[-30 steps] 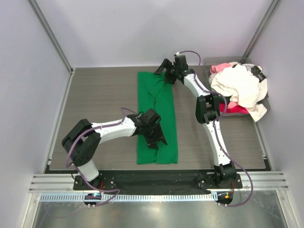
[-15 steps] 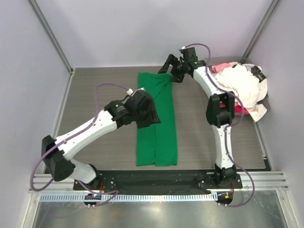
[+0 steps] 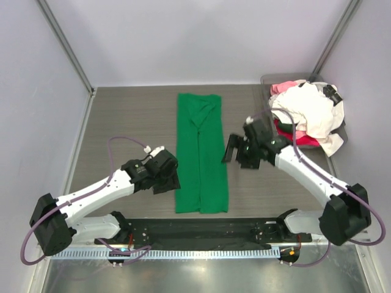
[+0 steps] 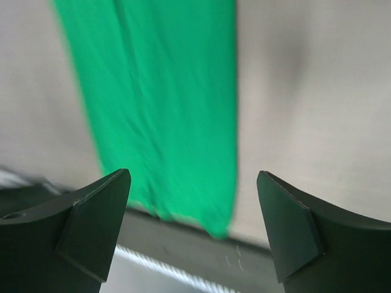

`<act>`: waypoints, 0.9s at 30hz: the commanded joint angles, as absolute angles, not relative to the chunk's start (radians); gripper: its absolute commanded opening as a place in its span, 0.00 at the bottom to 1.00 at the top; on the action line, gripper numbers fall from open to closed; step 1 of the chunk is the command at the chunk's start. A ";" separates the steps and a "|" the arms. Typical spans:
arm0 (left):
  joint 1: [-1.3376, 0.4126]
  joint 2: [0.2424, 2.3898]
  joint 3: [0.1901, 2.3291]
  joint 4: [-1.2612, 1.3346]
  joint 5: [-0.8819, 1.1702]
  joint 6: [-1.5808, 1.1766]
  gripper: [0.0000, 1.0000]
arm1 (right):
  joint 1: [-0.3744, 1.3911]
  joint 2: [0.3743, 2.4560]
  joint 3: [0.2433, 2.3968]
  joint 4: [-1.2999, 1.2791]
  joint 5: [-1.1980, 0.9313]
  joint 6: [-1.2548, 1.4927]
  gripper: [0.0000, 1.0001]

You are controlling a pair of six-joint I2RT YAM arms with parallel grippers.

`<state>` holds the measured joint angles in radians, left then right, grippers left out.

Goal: Fold and stack the t-shirts

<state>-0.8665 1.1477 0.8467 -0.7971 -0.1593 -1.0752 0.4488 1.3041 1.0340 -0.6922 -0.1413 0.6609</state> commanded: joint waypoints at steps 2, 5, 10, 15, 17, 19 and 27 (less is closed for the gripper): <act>-0.896 1.098 0.759 -0.693 -0.147 -1.149 0.57 | 0.606 1.108 0.784 -0.683 -0.073 0.839 0.87; -0.913 1.088 0.700 -0.652 -0.137 -1.178 0.57 | 0.673 1.045 0.635 -0.615 -0.093 0.913 0.78; -0.951 1.088 0.637 -0.597 -0.137 -1.216 0.56 | 0.730 1.019 0.534 -0.533 -0.121 0.959 0.67; -0.971 1.091 0.577 -0.561 -0.137 -1.247 0.56 | 0.759 1.035 0.463 -0.454 -0.132 1.002 0.61; -0.979 1.089 0.560 -0.546 -0.137 -1.258 0.56 | 0.768 1.042 0.448 -0.434 -0.132 1.011 0.57; -0.992 1.092 0.551 -0.540 -0.138 -1.281 0.56 | 0.778 1.037 0.425 -0.414 -0.135 1.025 0.54; -1.066 1.115 0.520 -0.514 -0.184 -1.348 0.55 | 0.802 1.014 0.367 -0.394 -0.136 1.031 0.34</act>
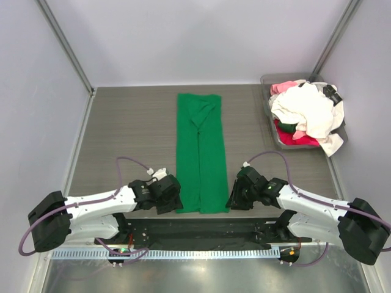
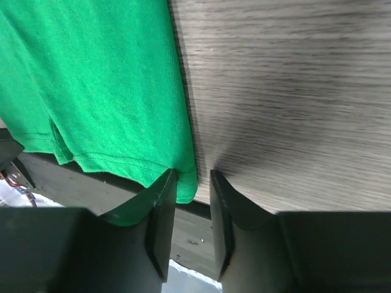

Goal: Fold and stack the t-shirts

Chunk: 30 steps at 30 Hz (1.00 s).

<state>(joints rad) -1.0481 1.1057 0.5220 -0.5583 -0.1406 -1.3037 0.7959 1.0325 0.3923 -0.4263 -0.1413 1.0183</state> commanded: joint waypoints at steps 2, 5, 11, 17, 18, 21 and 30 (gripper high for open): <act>-1.083 1.130 0.525 -0.514 -0.190 -1.359 0.55 | 0.802 1.012 0.362 -0.391 -0.138 1.028 0.30; -1.107 1.150 0.525 -0.508 -0.199 -1.376 0.55 | 0.802 1.003 0.354 -0.388 -0.138 1.026 0.21; -1.138 1.170 0.517 -0.509 -0.241 -1.413 0.53 | 0.802 1.000 0.342 -0.383 -0.143 1.026 0.17; -1.161 1.192 0.517 -0.508 -0.281 -1.445 0.41 | 0.802 0.992 0.328 -0.373 -0.150 1.022 0.15; -1.167 1.196 0.515 -0.509 -0.291 -1.448 0.35 | 0.802 0.991 0.327 -0.368 -0.150 1.022 0.13; -1.180 1.198 0.523 -0.509 -0.308 -1.451 0.10 | 0.802 0.986 0.325 -0.367 -0.155 1.020 0.05; -1.220 1.158 0.707 -0.715 -0.380 -1.427 0.00 | 0.804 0.898 0.435 -0.505 -0.111 1.017 0.01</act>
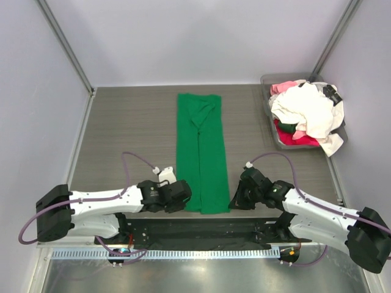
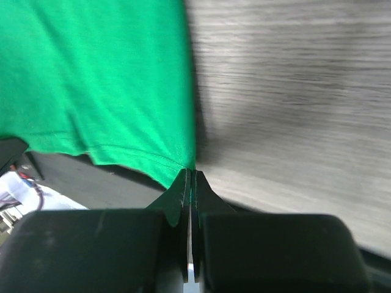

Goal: Fold and stack the t-shirts

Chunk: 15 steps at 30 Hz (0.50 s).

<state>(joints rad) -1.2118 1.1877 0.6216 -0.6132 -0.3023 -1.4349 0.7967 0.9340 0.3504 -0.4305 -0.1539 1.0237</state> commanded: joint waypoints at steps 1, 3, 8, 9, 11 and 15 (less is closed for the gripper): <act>-1.220 1.152 0.747 -0.732 -0.402 -1.421 0.00 | 0.802 0.894 0.454 -0.517 -0.100 1.016 0.01; -1.220 1.147 0.782 -0.781 -0.425 -1.405 0.00 | 0.802 0.897 0.514 -0.561 -0.065 1.002 0.01; -1.207 1.146 0.914 -0.886 -0.500 -1.370 0.00 | 0.802 0.949 0.650 -0.615 -0.008 0.970 0.01; -1.200 1.147 0.926 -0.893 -0.502 -1.361 0.00 | 0.801 0.960 0.669 -0.629 -0.005 0.956 0.01; -1.169 1.155 0.960 -0.897 -0.502 -1.329 0.00 | 0.793 0.998 0.731 -0.644 0.054 0.937 0.01; -1.100 1.179 1.008 -0.890 -0.491 -1.253 0.00 | 0.767 1.097 0.834 -0.657 0.087 0.876 0.01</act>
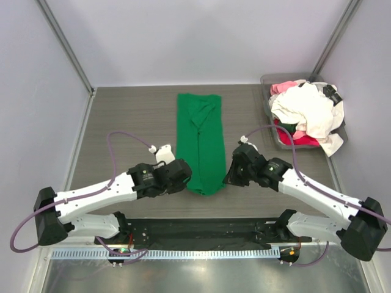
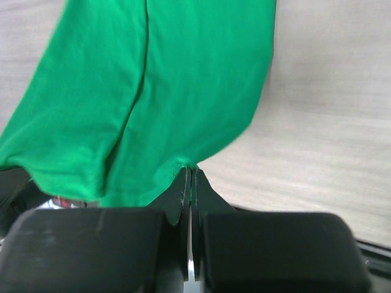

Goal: Fold and stack the t-shirts

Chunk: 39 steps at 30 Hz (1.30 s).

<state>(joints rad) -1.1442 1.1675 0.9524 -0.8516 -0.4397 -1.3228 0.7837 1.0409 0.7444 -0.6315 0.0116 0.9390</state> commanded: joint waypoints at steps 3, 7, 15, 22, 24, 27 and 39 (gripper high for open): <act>-1.049 1.218 1.046 -0.881 -0.476 -1.186 0.01 | 0.738 1.176 0.902 -0.655 0.103 0.828 0.01; -0.967 1.275 1.090 -0.867 -0.434 -1.105 0.00 | 0.689 1.262 0.982 -0.655 0.112 0.773 0.01; -0.789 1.397 1.187 -0.804 -0.347 -0.948 0.00 | 0.554 1.417 1.150 -0.644 0.068 0.654 0.01; -0.697 1.555 1.305 -0.779 -0.285 -0.859 0.00 | 0.511 1.558 1.273 -0.640 0.040 0.606 0.01; -0.673 1.606 1.336 -0.775 -0.270 -0.844 0.00 | 0.499 1.598 1.301 -0.637 0.032 0.600 0.01; -0.643 1.663 1.374 -0.767 -0.256 -0.818 0.00 | 0.480 1.652 1.333 -0.630 0.022 0.591 0.01; -0.560 1.822 1.460 -0.732 -0.170 -0.756 0.00 | 0.434 1.802 1.399 -0.604 -0.020 0.568 0.01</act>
<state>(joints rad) -0.5709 1.8000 1.4223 -0.7570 -0.2016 -0.7940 0.4442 1.7920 1.3563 -0.6323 0.0044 0.5907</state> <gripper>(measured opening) 0.012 0.026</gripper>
